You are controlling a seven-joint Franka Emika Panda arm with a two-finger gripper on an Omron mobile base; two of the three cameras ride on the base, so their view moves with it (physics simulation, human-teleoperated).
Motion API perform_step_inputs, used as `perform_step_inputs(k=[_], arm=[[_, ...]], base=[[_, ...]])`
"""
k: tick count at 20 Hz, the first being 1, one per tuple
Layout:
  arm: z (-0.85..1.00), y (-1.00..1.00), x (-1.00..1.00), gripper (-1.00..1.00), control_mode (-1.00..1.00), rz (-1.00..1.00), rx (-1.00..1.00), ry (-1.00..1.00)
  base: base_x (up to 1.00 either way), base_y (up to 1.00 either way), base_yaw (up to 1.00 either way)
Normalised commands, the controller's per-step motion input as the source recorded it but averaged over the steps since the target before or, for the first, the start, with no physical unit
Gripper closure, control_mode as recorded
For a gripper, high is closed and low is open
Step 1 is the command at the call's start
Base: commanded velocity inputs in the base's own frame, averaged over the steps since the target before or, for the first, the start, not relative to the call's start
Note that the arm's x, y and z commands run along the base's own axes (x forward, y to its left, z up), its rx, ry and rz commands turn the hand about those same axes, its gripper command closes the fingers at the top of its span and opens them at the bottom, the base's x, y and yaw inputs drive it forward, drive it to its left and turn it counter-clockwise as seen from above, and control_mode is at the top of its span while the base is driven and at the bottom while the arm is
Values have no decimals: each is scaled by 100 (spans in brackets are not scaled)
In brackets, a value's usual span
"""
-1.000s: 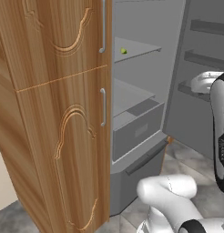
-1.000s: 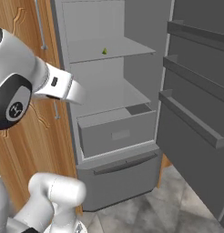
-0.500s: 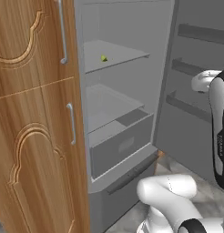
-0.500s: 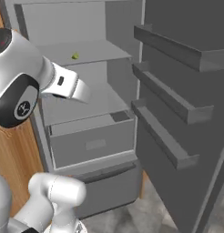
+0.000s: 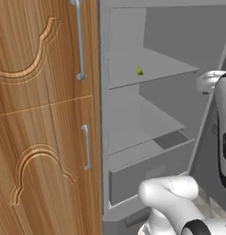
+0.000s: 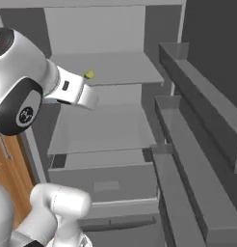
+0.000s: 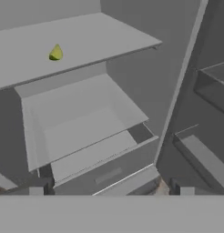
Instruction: There is a bowl on the dining counter. Grab a lemon wedge from the fridge and place it in the bowl. Then get the liquor bottle and glass cup from the cabinet and place them next to the bowl.
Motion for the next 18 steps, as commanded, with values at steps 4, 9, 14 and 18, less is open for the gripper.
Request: perform_step_inputs(k=[4,9,14,18], arm=[[0,0,0,-100,100,0,0,0],[0,1,55,-100,-100,26,0,-3],[0,15,25,-100,-100,23,0,-26],[0,30,44,-100,-100,8,0,-26]], base=[[100,0,48],[20,0,9],[0,0,0],[0,0,0]])
